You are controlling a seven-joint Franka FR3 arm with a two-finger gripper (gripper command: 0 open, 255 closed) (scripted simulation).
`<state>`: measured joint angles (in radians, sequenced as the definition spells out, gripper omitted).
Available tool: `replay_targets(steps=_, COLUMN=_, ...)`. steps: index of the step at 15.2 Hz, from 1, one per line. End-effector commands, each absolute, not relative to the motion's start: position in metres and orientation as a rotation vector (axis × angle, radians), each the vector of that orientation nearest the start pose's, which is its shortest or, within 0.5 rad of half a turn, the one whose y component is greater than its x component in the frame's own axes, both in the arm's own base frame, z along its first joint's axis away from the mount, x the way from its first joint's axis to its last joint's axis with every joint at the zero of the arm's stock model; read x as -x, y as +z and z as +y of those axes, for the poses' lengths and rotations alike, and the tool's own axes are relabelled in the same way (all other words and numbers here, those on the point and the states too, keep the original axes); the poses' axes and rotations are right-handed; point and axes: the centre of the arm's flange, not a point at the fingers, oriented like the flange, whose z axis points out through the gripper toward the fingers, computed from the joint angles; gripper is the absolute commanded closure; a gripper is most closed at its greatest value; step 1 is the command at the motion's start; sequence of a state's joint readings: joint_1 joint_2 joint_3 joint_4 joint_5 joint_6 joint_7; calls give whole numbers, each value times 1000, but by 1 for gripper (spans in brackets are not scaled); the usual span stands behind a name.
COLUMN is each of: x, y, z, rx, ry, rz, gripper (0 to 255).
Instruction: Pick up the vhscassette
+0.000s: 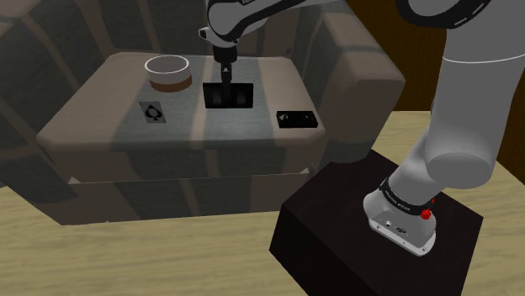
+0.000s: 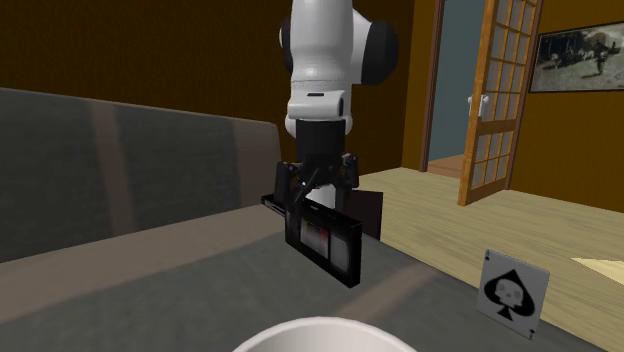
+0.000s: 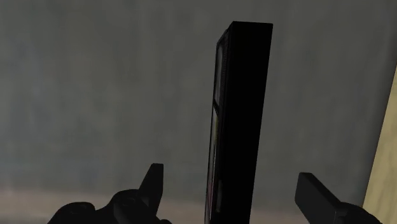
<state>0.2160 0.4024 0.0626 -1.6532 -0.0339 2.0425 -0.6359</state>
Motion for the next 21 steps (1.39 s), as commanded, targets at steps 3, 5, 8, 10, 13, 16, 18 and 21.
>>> replay_targets(steps=3, x=-641, y=371, z=175, rx=2814, ry=20, rz=-1404, gripper=255)
replay_targets(steps=5, x=-641, y=371, z=175, rx=2814, ry=20, rz=-1404, gripper=255)
replay_targets(steps=8, x=-641, y=371, z=175, rx=2814, ry=20, rz=-1404, gripper=255)
replay_targets(steps=10, x=-641, y=371, z=175, rx=2814, ry=20, rz=-1404, gripper=255)
replay_targets(steps=13, x=-641, y=376, z=175, rx=2814, ry=20, rz=-1404, gripper=255)
replay_targets(steps=16, x=-641, y=392, z=175, rx=2814, ry=20, rz=-1404, gripper=255)
replay_targets(steps=18, x=-641, y=402, z=175, rx=2814, ry=20, rz=-1404, gripper=255)
replay_targets(steps=21, x=-641, y=418, z=175, rx=2814, ry=20, rz=-1404, gripper=255)
